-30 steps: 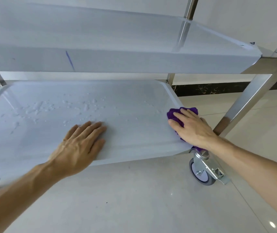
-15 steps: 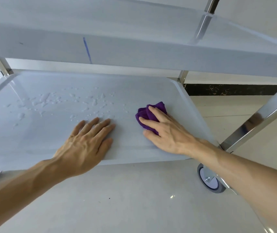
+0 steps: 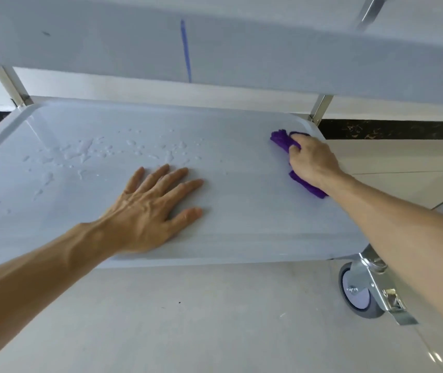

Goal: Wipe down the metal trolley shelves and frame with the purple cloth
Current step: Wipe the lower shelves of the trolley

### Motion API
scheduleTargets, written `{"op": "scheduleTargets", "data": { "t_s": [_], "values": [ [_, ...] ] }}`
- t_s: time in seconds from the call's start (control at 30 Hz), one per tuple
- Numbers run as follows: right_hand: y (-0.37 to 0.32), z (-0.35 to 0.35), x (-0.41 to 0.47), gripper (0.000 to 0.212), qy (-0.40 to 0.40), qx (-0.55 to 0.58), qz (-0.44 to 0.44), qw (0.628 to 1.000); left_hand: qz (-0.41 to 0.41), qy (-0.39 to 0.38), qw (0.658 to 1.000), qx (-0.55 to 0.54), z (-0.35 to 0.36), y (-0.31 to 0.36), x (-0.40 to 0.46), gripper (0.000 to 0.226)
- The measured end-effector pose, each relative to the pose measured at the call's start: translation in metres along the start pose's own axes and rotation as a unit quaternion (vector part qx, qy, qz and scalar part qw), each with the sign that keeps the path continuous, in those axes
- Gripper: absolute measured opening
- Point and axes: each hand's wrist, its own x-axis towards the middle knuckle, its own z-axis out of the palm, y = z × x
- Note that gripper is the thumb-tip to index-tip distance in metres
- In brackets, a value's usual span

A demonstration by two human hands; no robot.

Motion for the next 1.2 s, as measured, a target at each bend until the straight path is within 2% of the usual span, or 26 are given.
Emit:
{"op": "scheduleTargets", "data": {
  "t_s": [0.07,0.2,0.27,0.33,0.47,0.63,0.7,0.77,0.83,0.93,1.03,1.2],
  "values": [
    [-0.02,0.013,-0.008,0.037,-0.011,-0.023,-0.055,0.998,-0.002,0.008,1.0,-0.006,0.0,-0.001,0.001,0.071],
    [-0.021,0.017,-0.054,0.043,-0.027,-0.072,-0.247,0.966,0.001,0.019,1.0,0.001,0.002,-0.004,-0.001,0.07],
    [-0.001,0.007,-0.062,0.046,-0.03,-0.09,-0.271,0.958,0.005,0.021,1.0,0.003,0.003,-0.004,-0.002,0.069],
    [0.02,-0.005,-0.05,0.049,-0.008,-0.105,-0.221,0.97,0.006,0.019,1.0,0.006,0.003,-0.004,-0.003,0.069],
    [0.043,-0.015,0.004,0.049,0.023,-0.089,-0.038,0.995,0.004,0.014,1.0,0.008,0.005,0.001,-0.002,0.07],
    [0.014,0.002,0.063,0.049,0.022,-0.03,0.081,0.996,-0.003,0.012,1.0,0.008,0.007,0.008,-0.001,0.071],
    [-0.012,0.015,0.072,0.047,0.014,-0.021,0.056,0.998,-0.008,0.013,1.0,0.008,0.009,0.009,0.0,0.072],
    [-0.039,0.034,0.068,0.038,0.003,-0.039,-0.049,0.998,-0.013,0.017,1.0,0.004,0.009,0.011,0.001,0.072],
    [-0.057,0.047,0.057,0.04,-0.022,-0.051,-0.166,0.985,-0.017,0.019,1.0,0.008,0.009,0.011,0.001,0.072],
    [-0.047,0.039,0.052,0.044,-0.049,-0.037,-0.264,0.963,-0.02,0.019,1.0,0.012,0.008,0.011,-0.001,0.07],
    [-0.005,0.014,0.063,0.052,-0.011,-0.057,-0.232,0.971,-0.018,0.016,1.0,0.013,0.007,0.014,-0.003,0.07],
    [0.039,-0.009,0.084,0.052,-0.013,-0.047,-0.021,0.999,-0.021,0.011,1.0,0.019,0.007,0.024,-0.004,0.071]
  ]
}}
